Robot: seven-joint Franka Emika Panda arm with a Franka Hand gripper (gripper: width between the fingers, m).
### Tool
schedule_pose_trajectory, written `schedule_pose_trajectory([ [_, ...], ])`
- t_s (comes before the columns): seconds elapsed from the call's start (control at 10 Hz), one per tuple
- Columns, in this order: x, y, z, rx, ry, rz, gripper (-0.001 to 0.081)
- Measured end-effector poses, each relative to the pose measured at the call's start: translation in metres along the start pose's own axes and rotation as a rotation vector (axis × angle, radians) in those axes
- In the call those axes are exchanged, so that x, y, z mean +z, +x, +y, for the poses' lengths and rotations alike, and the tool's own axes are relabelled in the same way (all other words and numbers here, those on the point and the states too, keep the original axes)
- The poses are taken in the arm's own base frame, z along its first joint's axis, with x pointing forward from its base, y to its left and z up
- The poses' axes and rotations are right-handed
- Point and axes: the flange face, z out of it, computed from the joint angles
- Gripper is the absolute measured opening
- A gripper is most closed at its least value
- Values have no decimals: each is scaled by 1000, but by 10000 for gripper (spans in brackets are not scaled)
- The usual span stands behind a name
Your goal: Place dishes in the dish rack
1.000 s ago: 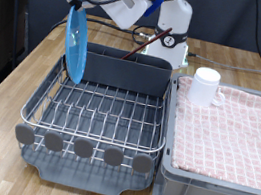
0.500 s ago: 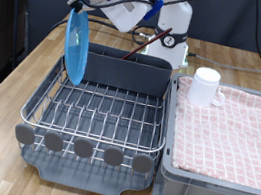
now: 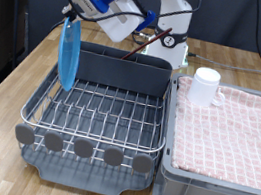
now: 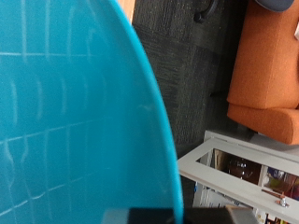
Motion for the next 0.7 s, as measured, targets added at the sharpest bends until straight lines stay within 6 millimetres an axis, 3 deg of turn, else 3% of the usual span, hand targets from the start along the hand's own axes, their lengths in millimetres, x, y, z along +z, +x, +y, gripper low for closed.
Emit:
schedule_pose_trajectory([
  [0.7,35,-15,-11,-24,17,7,17],
])
